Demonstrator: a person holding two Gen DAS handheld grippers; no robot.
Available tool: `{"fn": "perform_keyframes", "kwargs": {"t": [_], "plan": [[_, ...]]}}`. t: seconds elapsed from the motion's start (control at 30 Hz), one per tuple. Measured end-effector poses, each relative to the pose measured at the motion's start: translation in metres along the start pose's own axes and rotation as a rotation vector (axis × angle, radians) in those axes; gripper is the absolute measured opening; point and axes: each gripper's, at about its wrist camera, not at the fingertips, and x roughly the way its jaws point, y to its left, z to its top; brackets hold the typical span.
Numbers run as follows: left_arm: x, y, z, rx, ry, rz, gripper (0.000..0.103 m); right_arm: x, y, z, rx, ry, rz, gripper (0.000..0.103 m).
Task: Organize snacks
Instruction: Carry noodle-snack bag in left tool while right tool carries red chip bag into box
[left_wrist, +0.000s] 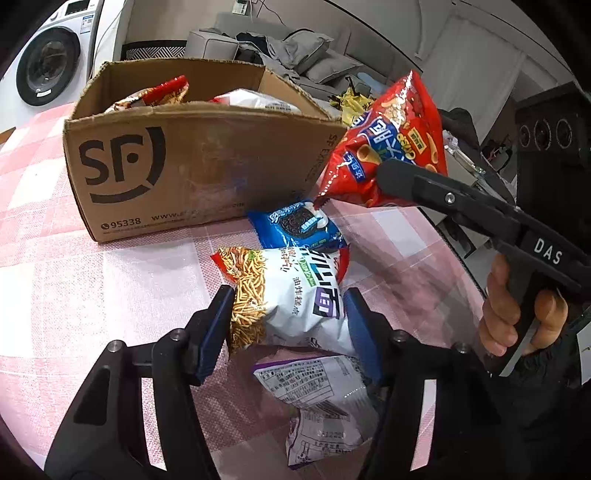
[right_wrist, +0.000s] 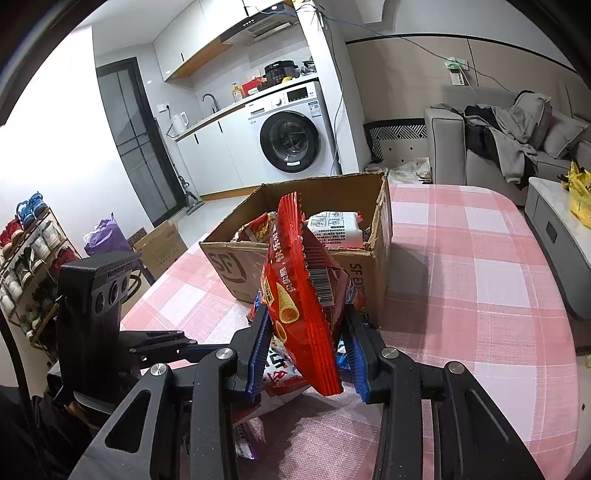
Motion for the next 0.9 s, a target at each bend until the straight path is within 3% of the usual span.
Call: {"fn": "perform_keyframes", "kwargs": {"t": [0.27,0.9], "plan": [[-0.009,0.006,0.004,0.002,-0.059,0.022,0.058,-0.008,-0.001,0.002,0.002,-0.031,0.007,0.038],[-0.075,0.008,0.012,0.019,-0.197,0.077,0.058,-0.034,0.006,0.015,0.008,-0.124,0.037,0.038]]}}
